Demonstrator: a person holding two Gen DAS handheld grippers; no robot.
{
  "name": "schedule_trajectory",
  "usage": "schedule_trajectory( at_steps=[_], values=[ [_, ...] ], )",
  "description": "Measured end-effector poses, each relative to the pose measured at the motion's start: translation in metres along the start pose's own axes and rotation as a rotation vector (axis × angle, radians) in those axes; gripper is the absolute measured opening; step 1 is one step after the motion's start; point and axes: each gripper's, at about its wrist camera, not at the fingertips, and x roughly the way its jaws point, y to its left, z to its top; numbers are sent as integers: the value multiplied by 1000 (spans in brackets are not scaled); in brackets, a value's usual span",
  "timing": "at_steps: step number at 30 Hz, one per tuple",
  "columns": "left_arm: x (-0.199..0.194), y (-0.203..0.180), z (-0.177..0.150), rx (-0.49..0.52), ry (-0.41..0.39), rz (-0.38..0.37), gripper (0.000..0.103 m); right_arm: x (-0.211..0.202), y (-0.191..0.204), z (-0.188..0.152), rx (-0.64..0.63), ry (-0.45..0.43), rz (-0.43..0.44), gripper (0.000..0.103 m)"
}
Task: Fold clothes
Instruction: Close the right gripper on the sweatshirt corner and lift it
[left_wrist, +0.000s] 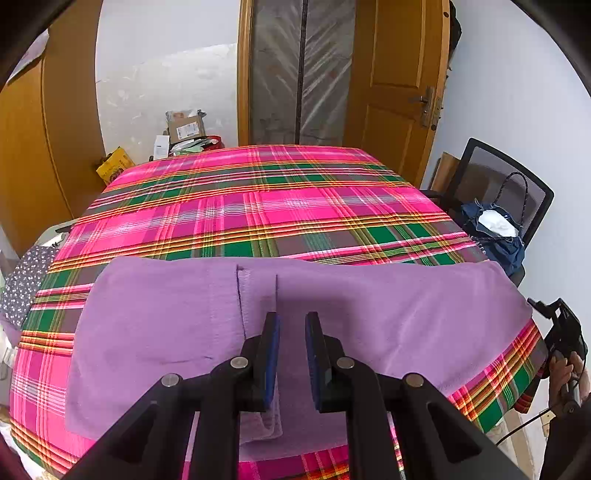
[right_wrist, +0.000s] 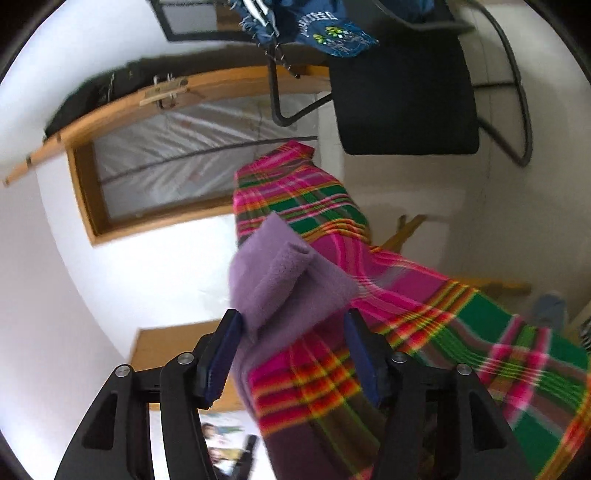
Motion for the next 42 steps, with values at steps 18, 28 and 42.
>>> schedule_trajectory(
  at_steps=[18, 28, 42],
  values=[
    [9, -16, -12, 5, 33, -52, 14, 22, 18, 11, -56, -43, -79, 21],
    [13, -24, -19, 8, 51, -95, 14, 13, 45, 5, -170, -118, -88, 8],
    [9, -9, -26, -49, 38, -125, 14, 33, 151, -49, -541, -64, -117, 8]
  ],
)
